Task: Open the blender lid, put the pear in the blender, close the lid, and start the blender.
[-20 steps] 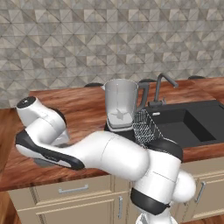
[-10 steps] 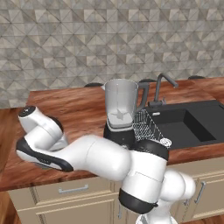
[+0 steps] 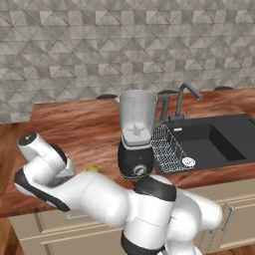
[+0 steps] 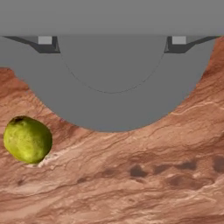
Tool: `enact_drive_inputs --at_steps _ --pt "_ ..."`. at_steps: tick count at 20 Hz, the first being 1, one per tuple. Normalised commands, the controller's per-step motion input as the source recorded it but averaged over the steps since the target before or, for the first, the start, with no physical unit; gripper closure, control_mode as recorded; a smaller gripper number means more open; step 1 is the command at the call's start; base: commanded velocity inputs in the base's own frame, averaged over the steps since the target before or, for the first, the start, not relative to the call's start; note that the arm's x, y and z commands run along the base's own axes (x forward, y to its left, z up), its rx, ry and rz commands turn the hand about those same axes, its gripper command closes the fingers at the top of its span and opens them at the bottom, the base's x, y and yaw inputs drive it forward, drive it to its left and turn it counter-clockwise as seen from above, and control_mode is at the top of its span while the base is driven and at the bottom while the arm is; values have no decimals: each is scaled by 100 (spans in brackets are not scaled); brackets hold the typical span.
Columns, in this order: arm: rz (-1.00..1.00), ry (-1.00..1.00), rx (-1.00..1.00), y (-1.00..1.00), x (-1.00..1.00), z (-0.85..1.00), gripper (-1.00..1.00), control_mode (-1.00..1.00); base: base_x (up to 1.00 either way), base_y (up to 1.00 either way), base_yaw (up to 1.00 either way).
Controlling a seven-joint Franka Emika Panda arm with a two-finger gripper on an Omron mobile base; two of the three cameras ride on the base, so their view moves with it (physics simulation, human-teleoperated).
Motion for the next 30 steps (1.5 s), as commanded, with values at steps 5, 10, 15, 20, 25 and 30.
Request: enact_drive_inputs --at_steps 5,10,15,20,25,30 --pt "-3 -1 7 0 29 -28 100 -100 0 0 0" --pt "0 -1 9 0 38 -25 100 -100 0 0 0" --pt "0 -3 7 0 29 -36 100 -100 0 0 0" --pt "0 -2 4 11 31 -26 100 -100 0 0 0" --pt "0 -2 1 34 25 -18 100 -100 0 0 0" --pt "0 -3 0 5 2 -33 -100 -100 0 0 0"
